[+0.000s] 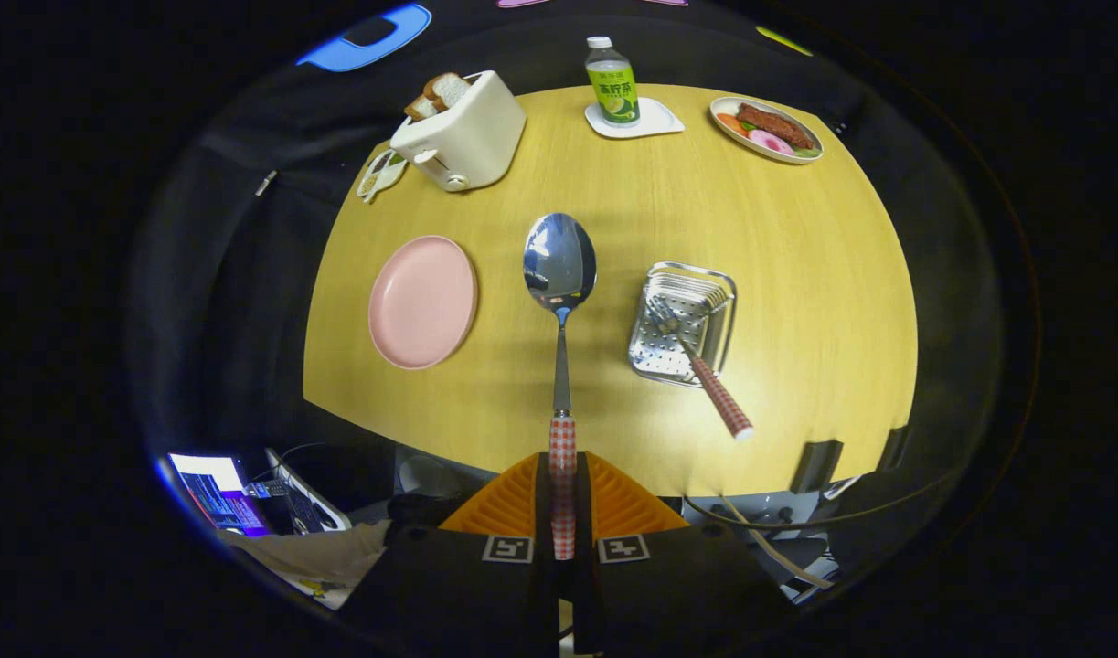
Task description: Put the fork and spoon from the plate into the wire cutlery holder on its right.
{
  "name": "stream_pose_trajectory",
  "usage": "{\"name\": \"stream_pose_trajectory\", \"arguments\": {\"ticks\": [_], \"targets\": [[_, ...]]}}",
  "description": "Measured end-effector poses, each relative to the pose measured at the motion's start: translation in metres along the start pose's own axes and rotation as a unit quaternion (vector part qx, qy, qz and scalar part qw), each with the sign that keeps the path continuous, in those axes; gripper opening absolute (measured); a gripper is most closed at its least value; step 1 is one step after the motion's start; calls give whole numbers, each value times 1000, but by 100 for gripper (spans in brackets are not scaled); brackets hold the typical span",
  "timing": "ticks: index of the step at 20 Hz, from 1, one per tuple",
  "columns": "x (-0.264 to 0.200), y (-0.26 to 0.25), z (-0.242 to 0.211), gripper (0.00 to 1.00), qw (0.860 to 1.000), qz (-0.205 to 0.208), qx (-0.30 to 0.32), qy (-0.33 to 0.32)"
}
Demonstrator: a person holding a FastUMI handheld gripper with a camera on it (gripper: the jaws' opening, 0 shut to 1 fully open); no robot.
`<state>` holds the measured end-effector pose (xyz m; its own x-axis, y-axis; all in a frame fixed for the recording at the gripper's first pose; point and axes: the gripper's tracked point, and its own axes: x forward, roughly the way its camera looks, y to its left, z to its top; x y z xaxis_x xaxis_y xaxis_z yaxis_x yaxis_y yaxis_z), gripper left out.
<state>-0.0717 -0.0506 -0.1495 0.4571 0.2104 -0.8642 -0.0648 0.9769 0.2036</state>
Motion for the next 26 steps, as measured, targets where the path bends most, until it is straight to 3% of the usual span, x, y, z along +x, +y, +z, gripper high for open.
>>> {"name": "stream_pose_trajectory", "arguments": {"ticks": [7,17,26], "targets": [[-26,-52,-8,11,993,-41,-17,105],[-1,-57,-9,11,963,-23,-18,268],[18,-64,8,12,949,-27,17,315]]}}
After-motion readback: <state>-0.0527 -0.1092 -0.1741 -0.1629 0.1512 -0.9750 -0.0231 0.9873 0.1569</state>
